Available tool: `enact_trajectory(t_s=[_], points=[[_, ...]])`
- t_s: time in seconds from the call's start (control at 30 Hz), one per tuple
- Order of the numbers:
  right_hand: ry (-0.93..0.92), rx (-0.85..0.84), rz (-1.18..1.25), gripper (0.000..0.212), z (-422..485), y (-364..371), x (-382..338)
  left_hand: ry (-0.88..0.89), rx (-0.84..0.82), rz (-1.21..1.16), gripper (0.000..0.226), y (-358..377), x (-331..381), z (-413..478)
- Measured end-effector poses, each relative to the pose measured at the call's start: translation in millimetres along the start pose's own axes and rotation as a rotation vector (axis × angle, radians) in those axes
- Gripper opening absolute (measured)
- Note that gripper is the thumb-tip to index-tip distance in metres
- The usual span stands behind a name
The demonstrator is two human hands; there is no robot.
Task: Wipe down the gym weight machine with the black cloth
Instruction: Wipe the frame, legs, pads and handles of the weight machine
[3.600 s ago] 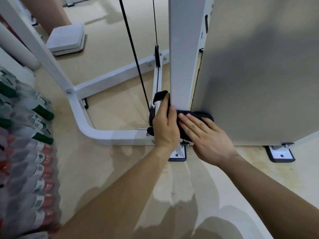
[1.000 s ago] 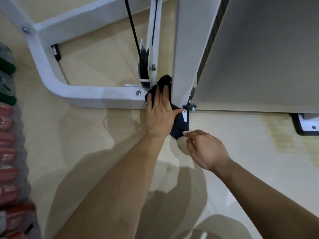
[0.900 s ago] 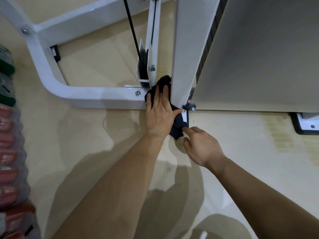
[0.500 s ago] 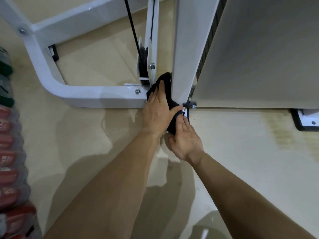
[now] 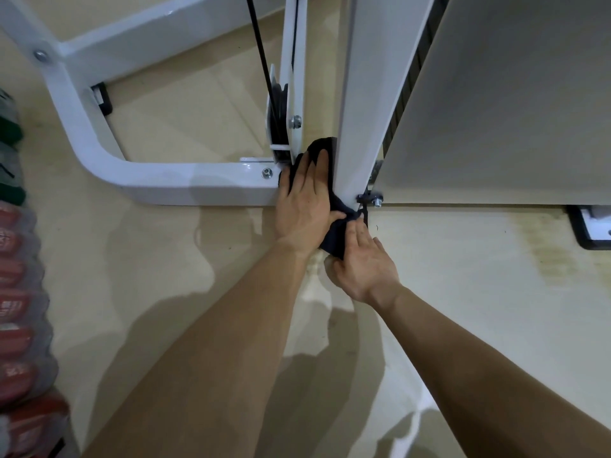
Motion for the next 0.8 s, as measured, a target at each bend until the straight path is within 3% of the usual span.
enact_trajectory(t_s=[0.23, 0.4, 0.57, 0.7, 0.8], points=[[0.019, -0.063, -0.092, 0.079, -1.2, -6.8, 7.8, 0.002, 0.132, 0.031, 0.119, -2.2, 0.8, -7.2], [-0.05, 0.026, 0.084, 0.077, -31.3, -44.7, -9.6, -0.062, 0.056, -0.347, 0.089, -20.5, -3.1, -7.5], [-0.078, -0.008, 0.101, 0.082, -58.6, -81.2, -45.0, -0.198, -0.058, -0.371, 0.051, -72.2, -6.2, -18.3], [-0.047, 0.033, 0.136, 0.042, -79.8, -120.3, -68.4, -0.326, -0.063, -0.439, 0.037, -123.3, -21.0, -47.4], [0.01, 0.053, 0.318, 0.023, -115.7, -144.8, -72.6, -0.459, -0.097, -0.621, 0.029, -156.6, -29.2, -87.0]])
Point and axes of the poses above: each hand's wrist, its own z-axis towards the middle knuckle, its own y-axis out of the palm, x = y × z, the point moved 10 cm from there along z, towards the middle knuckle, and after that the axes turned 4 degrees about -x, right-handed, at the moved point
